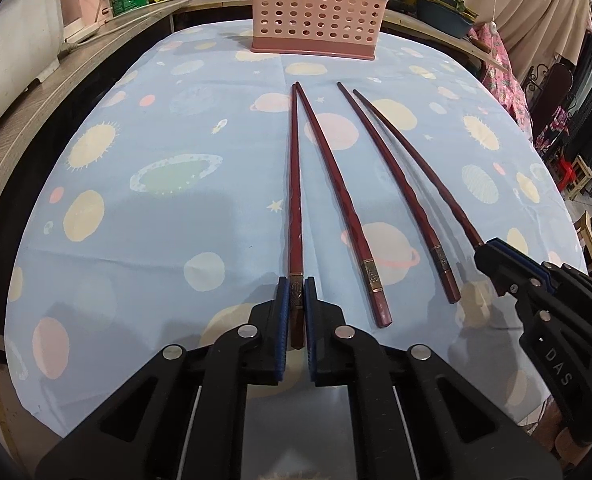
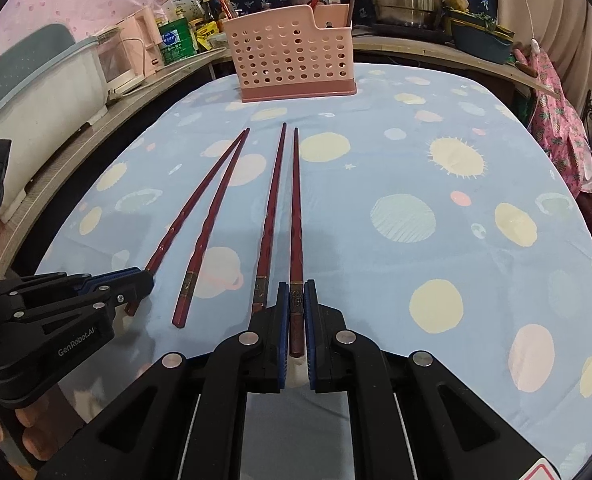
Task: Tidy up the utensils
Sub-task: 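Close the right tool on a dark-red chopstick while the left tool closes on another, then lift both dark-red chopsticks and open both tools over the pink holder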
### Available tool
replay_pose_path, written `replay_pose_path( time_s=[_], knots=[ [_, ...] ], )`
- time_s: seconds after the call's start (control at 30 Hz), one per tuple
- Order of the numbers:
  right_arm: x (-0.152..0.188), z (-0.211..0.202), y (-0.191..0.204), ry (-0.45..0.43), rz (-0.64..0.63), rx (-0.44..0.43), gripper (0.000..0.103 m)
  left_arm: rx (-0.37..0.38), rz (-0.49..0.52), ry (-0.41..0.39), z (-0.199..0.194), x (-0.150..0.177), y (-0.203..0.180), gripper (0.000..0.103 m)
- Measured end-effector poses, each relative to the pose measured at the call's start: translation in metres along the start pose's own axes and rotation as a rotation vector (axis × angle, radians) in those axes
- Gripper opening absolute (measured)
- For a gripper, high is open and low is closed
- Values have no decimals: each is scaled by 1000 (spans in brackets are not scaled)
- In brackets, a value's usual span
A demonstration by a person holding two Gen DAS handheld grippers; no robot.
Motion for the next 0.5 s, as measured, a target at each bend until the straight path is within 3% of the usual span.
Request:
replay_pose_path(
  time_s=[0.23, 0.5],
  knots=[
    [-16, -21, -12, -50, 42, -10, 7, 30, -31, -40, -27, -17, 3, 7],
    [-57, -57, -40, -159, 114, -16, 7, 64, -66, -131, -69, -54, 9, 7]
  ],
)
Point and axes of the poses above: each gripper's, at about its wrist camera, not at the fingertips, and z roughly the way its jaws point, y to its left, x to its underside, the point moved 3 cm from there along z, roughly the way its jaws point, and after that the axes turned 11 degrees about -z, right-handed, at the moved point
